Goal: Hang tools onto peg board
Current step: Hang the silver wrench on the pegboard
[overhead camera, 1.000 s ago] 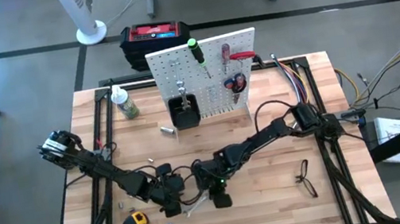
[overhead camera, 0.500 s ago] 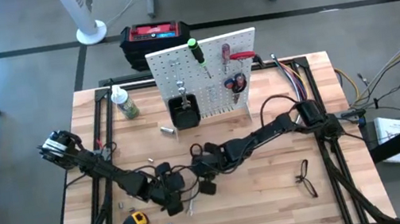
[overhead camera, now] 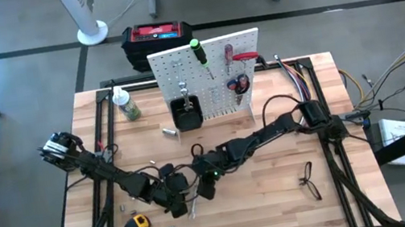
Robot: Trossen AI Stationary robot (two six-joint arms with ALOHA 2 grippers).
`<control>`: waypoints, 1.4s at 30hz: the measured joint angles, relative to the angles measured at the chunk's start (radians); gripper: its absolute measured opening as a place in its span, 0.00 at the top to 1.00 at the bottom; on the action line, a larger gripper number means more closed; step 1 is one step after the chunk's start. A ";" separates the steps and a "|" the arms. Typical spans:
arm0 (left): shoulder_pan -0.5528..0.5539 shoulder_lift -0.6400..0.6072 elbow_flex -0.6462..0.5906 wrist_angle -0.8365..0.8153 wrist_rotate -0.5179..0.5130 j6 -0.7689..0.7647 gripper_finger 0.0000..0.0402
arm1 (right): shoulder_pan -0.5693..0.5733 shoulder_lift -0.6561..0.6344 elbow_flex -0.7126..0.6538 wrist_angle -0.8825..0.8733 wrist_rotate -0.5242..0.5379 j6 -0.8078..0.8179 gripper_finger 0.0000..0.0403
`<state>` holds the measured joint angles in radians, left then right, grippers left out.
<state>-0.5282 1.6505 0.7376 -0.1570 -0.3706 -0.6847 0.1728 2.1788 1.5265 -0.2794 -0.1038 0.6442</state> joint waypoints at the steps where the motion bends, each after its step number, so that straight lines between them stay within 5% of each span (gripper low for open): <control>1: 0.000 0.000 0.000 0.000 0.017 -0.007 0.61 | -0.007 0.000 0.000 0.000 0.000 -0.007 0.63; 8: -0.004 0.000 0.001 0.064 0.079 0.031 0.61 | -0.023 0.025 0.000 0.011 -0.005 -0.049 0.52; 23: -0.006 0.106 0.005 0.150 0.132 0.011 0.61 | -0.045 0.081 0.003 0.106 -0.141 -0.119 0.53; 42: 0.019 0.137 0.004 0.158 0.040 -0.031 0.61 | -0.033 0.085 0.001 0.104 -0.380 -0.119 0.76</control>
<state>-0.5091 1.7878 0.7418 0.0010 -0.3306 -0.7155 0.1398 2.2642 1.5272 -0.1753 -0.4835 0.5249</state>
